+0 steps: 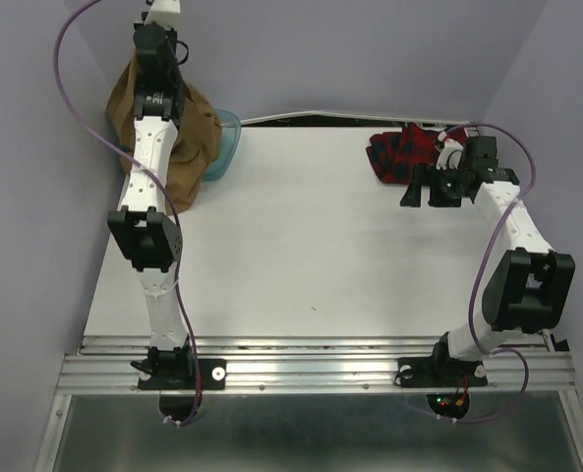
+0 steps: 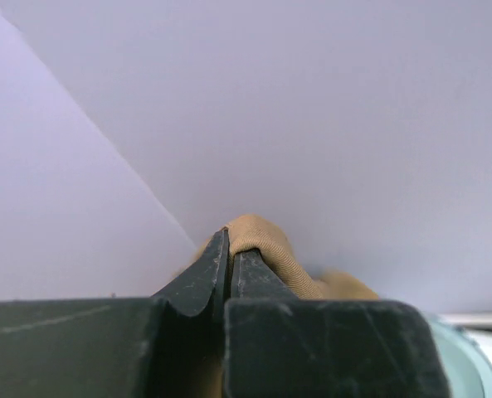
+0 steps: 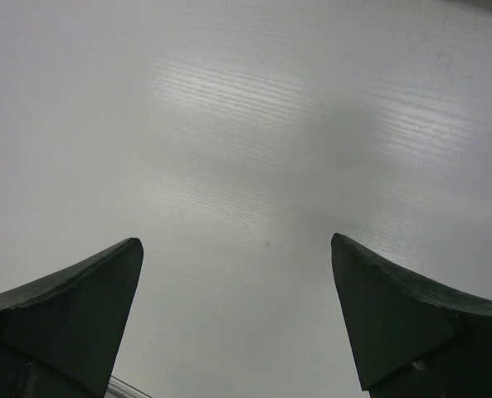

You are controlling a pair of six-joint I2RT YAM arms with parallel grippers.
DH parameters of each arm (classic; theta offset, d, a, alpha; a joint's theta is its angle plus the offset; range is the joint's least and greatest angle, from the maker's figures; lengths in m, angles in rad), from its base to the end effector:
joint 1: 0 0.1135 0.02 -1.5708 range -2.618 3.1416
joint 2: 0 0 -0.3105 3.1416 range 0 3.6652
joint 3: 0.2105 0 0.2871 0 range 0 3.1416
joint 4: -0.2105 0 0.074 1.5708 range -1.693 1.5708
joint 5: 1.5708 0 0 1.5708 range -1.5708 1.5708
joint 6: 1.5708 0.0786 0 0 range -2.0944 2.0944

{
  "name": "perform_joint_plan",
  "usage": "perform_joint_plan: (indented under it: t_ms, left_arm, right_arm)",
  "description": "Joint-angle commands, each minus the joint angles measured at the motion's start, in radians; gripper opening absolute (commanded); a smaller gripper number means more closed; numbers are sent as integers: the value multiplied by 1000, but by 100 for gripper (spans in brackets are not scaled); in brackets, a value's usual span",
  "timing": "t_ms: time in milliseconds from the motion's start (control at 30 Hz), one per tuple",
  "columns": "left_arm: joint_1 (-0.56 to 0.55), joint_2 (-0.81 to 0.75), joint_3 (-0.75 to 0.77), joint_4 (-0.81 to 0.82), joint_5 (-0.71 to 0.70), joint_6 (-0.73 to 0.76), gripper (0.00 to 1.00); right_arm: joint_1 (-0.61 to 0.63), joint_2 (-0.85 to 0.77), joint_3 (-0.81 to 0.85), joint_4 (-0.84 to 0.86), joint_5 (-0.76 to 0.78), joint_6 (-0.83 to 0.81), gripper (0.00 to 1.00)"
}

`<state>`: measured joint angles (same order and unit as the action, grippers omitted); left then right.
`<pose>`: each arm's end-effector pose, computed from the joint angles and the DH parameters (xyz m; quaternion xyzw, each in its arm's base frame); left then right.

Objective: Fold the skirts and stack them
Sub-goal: Grab the skirt from the pile, then move the skirt to the center of the board

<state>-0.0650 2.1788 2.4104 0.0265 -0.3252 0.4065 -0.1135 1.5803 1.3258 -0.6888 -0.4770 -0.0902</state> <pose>0.6008 -0.0139 0.5291 0.0160 0.6155 0.2302 0.7536 0.3958 -0.0088 0.2949 -0.0621 0.9250 0.1931 0.3212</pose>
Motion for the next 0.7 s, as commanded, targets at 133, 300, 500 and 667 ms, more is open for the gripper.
perform_joint_plan:
  t_ms: [133,300,500,667]
  left_arm:
    - [-22,-284,75,239,78,6,0]
    - [-87,-398,75,277,83,69,0]
    - [-245,-598,-66,268,90,144,0]
    - [-381,-715,-229,141,127,108,0]
  right_arm:
    - [5,-80,-2,26,-40,9,100]
    - [5,-100,-2,23,-89,15,100]
    - [5,-150,-13,25,-170,17,100]
    - [5,-183,9,11,-225,24,100]
